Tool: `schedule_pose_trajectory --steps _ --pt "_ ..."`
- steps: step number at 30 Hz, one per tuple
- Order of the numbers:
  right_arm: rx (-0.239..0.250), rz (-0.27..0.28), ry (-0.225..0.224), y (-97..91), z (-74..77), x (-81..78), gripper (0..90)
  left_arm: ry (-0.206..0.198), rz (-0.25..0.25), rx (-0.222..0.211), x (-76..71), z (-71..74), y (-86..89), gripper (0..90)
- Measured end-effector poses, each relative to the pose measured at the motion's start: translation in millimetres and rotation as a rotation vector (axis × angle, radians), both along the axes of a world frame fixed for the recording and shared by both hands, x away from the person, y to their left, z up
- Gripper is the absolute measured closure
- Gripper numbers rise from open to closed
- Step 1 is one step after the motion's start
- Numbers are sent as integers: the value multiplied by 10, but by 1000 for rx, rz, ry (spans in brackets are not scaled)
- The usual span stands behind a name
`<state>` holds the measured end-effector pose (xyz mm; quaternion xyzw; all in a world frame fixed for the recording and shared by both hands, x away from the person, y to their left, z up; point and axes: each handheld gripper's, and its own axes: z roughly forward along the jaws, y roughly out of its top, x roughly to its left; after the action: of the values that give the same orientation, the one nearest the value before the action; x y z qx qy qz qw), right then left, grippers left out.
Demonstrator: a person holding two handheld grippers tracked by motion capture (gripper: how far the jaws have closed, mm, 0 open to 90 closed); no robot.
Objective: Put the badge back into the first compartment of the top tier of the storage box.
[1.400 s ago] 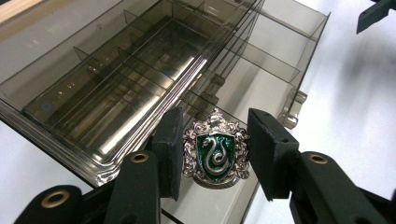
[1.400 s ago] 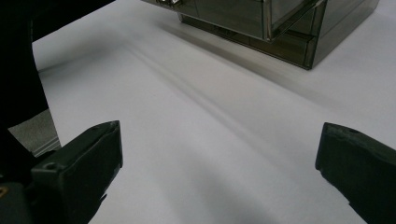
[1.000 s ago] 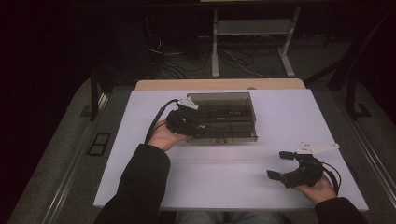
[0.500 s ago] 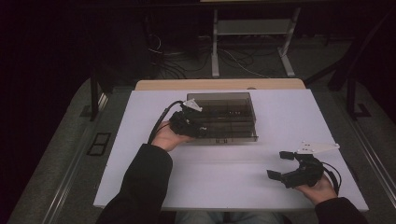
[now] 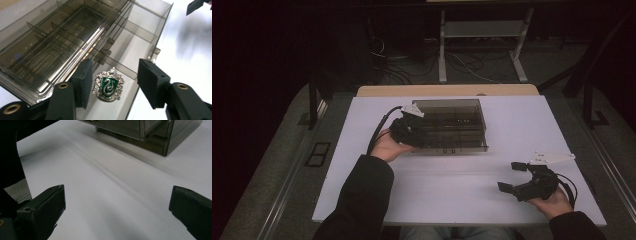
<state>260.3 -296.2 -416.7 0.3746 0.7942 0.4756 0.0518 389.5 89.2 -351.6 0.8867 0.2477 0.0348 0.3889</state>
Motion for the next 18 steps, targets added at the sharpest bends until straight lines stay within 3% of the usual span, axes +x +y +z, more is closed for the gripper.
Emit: schedule_pose_trajectory --steps 13,18 --pt "6 -1 -2 -8 10 -13 4 -33 6 -37 -178 150 87 205" --pt "9 -2 -3 -14 11 -16 4 -24 5 -64 -235 180 152 116"
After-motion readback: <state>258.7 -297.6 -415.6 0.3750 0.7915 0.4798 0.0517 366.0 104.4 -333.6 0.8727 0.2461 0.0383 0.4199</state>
